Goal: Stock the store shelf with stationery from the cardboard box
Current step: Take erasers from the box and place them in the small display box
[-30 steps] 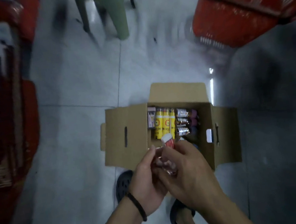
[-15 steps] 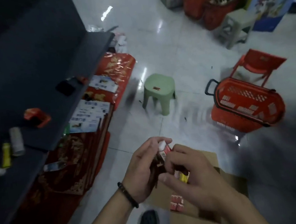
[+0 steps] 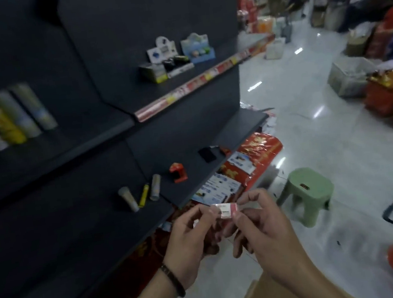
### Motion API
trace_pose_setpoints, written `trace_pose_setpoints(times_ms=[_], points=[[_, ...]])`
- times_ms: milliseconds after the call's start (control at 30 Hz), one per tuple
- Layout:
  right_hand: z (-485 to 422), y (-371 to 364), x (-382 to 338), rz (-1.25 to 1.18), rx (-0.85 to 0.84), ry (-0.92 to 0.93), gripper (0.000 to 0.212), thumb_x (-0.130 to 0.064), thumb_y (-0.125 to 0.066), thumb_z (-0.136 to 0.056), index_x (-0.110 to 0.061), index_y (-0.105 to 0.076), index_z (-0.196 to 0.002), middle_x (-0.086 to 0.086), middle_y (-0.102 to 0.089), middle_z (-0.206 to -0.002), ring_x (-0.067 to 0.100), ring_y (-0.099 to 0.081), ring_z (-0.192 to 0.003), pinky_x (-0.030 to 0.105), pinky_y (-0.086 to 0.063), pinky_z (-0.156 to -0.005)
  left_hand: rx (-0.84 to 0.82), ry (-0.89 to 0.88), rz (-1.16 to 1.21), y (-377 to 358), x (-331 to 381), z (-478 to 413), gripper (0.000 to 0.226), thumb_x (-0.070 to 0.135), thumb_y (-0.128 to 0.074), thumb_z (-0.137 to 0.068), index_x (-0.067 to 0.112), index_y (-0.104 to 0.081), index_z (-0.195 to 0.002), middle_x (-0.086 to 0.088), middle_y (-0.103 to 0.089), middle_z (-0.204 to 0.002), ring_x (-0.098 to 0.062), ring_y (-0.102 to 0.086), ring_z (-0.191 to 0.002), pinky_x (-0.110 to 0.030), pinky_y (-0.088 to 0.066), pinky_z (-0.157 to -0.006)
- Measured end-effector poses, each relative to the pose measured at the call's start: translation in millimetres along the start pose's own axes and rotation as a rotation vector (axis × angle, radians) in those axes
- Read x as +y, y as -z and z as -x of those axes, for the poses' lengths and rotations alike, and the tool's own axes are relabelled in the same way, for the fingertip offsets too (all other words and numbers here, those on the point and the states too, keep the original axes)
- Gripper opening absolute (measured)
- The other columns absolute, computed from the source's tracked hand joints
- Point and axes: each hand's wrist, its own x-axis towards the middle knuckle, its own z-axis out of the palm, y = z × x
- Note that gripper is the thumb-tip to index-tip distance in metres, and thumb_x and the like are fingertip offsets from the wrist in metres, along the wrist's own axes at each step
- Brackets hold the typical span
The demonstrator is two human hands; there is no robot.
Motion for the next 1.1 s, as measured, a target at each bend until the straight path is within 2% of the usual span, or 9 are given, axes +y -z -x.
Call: trace_pose_setpoints(times_ms=[67, 133, 233, 300, 433, 633, 800, 967, 1100], points=[[-8, -43, -12, 0.108, -0.039, 0.061, 0.01, -0.024, -0.059, -0.108, -0.031, -0.058, -0.114, 0.011, -0.076, -0.08, 0.035, -0.069, -0.066, 0.053, -0.057, -0.064, 0.023, -0.044, -0.024, 42, 18, 18, 0.034, 0.031, -0.072, -0.099, 0.0, -0.061, -0.088, -0.019, -0.06, -0.079, -0.028, -0.055, -0.07, -0.038, -0.046, -0.067], [-15, -91, -21, 0.224, -0.104, 0.151, 0.012, -0.029, -0.061, -0.106, -0.037, -0.061, -0.116, 0.003, -0.076, -0.082, 0.028, -0.072, -0.073, 0.056, -0.059, -0.073, 0.043, -0.105, -0.078, 90, 37, 40, 0.026, 0.025, -0.068, -0.101, 0.008, -0.062, -0.082, -0.014, -0.054, -0.073, -0.021, -0.048, -0.062, -0.028, -0.038, -0.055], [-24, -166, -36, 0.442, -0.17, 0.324, 0.023, -0.03, -0.077, -0.094, -0.04, -0.065, -0.112, -0.017, -0.072, -0.1, 0.008, -0.071, -0.092, 0.038, -0.059, -0.081, 0.103, -0.153, -0.108, 172, 69, 76, 0.023, 0.022, -0.067, -0.1, 0.011, -0.063, -0.08, -0.01, -0.051, -0.069, -0.015, -0.046, -0.056, -0.024, -0.033, -0.047], [-30, -218, -46, 0.537, -0.228, 0.458, 0.033, -0.029, -0.085, -0.087, -0.04, -0.067, -0.113, -0.021, -0.067, -0.111, 0.005, -0.066, -0.105, 0.025, -0.053, -0.087, 0.143, -0.162, -0.123, 225, 91, 102, 0.023, 0.027, -0.07, -0.095, 0.011, -0.063, -0.079, -0.009, -0.051, -0.067, -0.012, -0.045, -0.053, -0.023, -0.032, -0.047], [-45, -322, -58, 0.554, -0.361, 0.682, 0.031, -0.022, -0.087, -0.087, -0.034, -0.073, -0.112, -0.02, -0.065, -0.113, 0.005, -0.067, -0.104, 0.016, -0.049, -0.083, 0.219, -0.16, -0.201, 324, 124, 144, 0.025, 0.032, -0.073, -0.094, 0.011, -0.068, -0.08, -0.009, -0.051, -0.067, -0.014, -0.043, -0.055, -0.026, -0.031, -0.049], [-81, -452, -65, 0.535, -0.541, 0.863, 0.026, -0.016, -0.088, -0.086, -0.022, -0.079, -0.109, -0.016, -0.067, -0.109, 0.008, -0.07, -0.095, 0.027, -0.057, -0.078, 0.355, -0.168, -0.179, 437, 158, 179, 0.027, 0.035, -0.074, -0.092, 0.009, -0.075, -0.088, -0.007, -0.049, -0.071, -0.014, -0.044, -0.058, -0.025, -0.033, -0.049], [-128, -539, -63, 0.442, -0.552, 0.851, 0.013, -0.013, -0.091, -0.082, -0.018, -0.081, -0.089, -0.016, -0.073, -0.102, 0.008, -0.073, -0.088, 0.024, -0.058, -0.071, 0.461, -0.186, -0.045, 515, 170, 173, 0.006, 0.008, -0.065, -0.1, 0.006, -0.071, -0.1, -0.006, -0.047, -0.075, -0.015, -0.047, -0.062, -0.025, -0.033, -0.05], [-202, -601, -62, 0.381, -0.537, 0.752, 0.016, -0.012, -0.09, -0.083, -0.024, -0.083, -0.089, -0.018, -0.076, -0.097, 0.005, -0.073, -0.091, 0.021, -0.057, -0.075, 0.575, -0.214, -0.003, 592, 186, 149, 0.037, -0.004, -0.066, -0.071, 0.01, -0.071, -0.105, -0.008, -0.058, -0.083, -0.021, -0.054, -0.069, -0.034, -0.045, -0.059], [-271, -647, -70, 0.447, -0.606, 0.702, 0.015, -0.015, -0.086, -0.087, -0.028, -0.083, -0.091, -0.018, -0.076, -0.091, 0.002, -0.072, -0.087, 0.021, -0.057, -0.075, 0.709, -0.235, -0.063, 644, 206, 118, 0.032, -0.006, -0.066, -0.085, 0.011, -0.069, -0.111, -0.016, -0.069, -0.095, -0.027, -0.068, -0.079, -0.034, -0.055, -0.068]])
